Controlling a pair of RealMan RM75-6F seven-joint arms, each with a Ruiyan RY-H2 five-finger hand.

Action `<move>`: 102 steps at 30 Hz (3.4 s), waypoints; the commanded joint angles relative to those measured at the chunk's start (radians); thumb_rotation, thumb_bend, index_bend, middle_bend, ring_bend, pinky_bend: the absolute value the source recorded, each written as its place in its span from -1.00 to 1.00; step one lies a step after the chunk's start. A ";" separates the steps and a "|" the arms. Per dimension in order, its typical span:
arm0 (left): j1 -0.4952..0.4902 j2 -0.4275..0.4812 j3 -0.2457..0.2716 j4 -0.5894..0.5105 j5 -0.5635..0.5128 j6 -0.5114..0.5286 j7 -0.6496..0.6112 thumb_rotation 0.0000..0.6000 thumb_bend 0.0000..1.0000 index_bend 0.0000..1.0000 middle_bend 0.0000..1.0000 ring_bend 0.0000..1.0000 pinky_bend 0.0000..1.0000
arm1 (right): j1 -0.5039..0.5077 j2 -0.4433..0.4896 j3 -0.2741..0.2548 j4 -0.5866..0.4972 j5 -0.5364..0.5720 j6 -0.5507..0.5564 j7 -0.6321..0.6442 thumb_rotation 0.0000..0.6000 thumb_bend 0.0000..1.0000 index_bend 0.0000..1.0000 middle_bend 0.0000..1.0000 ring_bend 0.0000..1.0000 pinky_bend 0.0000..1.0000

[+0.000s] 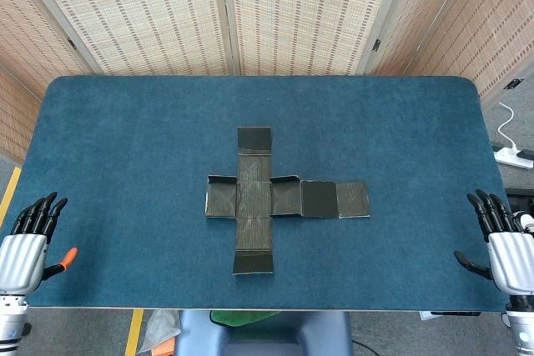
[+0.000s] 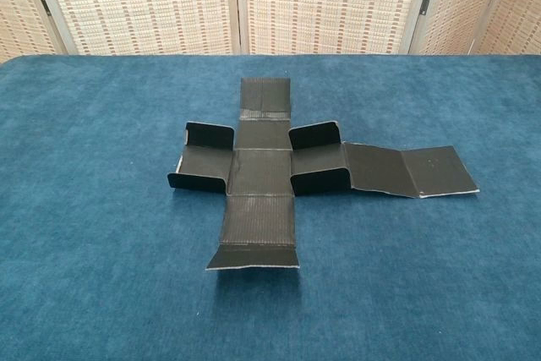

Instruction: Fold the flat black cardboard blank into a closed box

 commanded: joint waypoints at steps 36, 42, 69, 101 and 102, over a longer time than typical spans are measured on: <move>0.009 -0.009 0.009 0.027 0.000 0.007 -0.031 1.00 -0.51 -0.96 -1.00 -0.95 -0.76 | 0.302 0.073 0.107 -0.226 0.188 -0.449 -0.001 1.00 -0.82 -1.00 -0.92 0.23 0.86; 0.009 -0.015 0.010 0.040 -0.003 0.003 -0.038 1.00 -0.51 -0.96 -1.00 -0.95 -0.76 | 0.451 0.000 0.153 -0.215 0.354 -0.636 -0.074 1.00 -0.82 -1.00 -0.98 0.30 0.90; -0.002 -0.028 0.024 0.072 -0.006 -0.036 -0.077 1.00 -0.51 -0.96 -1.00 -0.95 -0.76 | 0.855 -0.257 0.084 0.031 1.014 -0.867 -0.313 1.00 -0.87 -1.00 -0.97 0.39 0.90; 0.003 -0.048 0.035 0.136 -0.009 -0.048 -0.131 1.00 -0.51 -0.96 -1.00 -0.95 -0.76 | 1.085 -0.431 -0.031 0.185 1.337 -0.794 -0.525 1.00 -0.87 -1.00 -0.96 0.39 0.90; 0.003 -0.049 0.035 0.138 -0.010 -0.049 -0.132 1.00 -0.51 -0.96 -1.00 -0.95 -0.76 | 1.087 -0.437 -0.032 0.189 1.339 -0.791 -0.529 1.00 -0.87 -1.00 -0.95 0.39 0.90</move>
